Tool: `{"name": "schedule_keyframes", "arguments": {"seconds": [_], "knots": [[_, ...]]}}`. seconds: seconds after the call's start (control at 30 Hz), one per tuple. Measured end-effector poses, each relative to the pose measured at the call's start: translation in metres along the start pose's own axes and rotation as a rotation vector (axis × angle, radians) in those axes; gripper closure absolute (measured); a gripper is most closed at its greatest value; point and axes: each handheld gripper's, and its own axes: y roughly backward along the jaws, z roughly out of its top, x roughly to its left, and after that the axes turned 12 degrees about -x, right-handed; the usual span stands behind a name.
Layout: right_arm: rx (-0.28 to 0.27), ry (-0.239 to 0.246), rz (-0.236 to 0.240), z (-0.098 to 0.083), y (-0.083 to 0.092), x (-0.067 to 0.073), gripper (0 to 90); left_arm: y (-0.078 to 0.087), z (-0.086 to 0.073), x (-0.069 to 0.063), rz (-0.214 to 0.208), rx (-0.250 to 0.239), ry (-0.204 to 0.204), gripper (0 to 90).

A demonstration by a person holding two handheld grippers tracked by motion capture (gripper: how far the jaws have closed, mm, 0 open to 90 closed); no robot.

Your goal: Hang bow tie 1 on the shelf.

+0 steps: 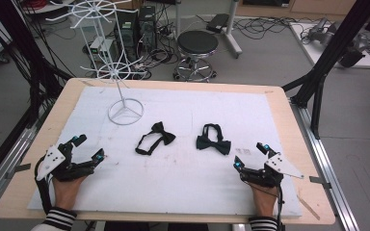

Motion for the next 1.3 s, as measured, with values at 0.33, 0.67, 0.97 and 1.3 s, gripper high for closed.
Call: {"name": "schedule_keyframes", "arguments": {"seconds": [0.33, 0.67, 0.97, 1.3], "knots": [[-0.001, -0.008, -0.003, 0.0, 0.0, 0.0, 3.3, 0.001, 0.0, 0.0, 0.002, -0.005, 0.0, 15.3], [0.013, 0.005, -0.008, 0.0, -0.001, 0.001, 3.3, 0.001, 0.0, 0.0, 0.003, -0.013, 0.0, 15.3], [0.034, -0.077, 0.008, 0.003, -0.003, -0.003, 3.2, 0.001, 0.0, 0.0, 0.006, -0.017, 0.005, 15.4], [0.055, -0.06, 0.11, 0.033, -0.015, -0.005, 3.2, 0.001, 0.0, 0.0, 0.004, -0.013, 0.0, 15.5]]}}
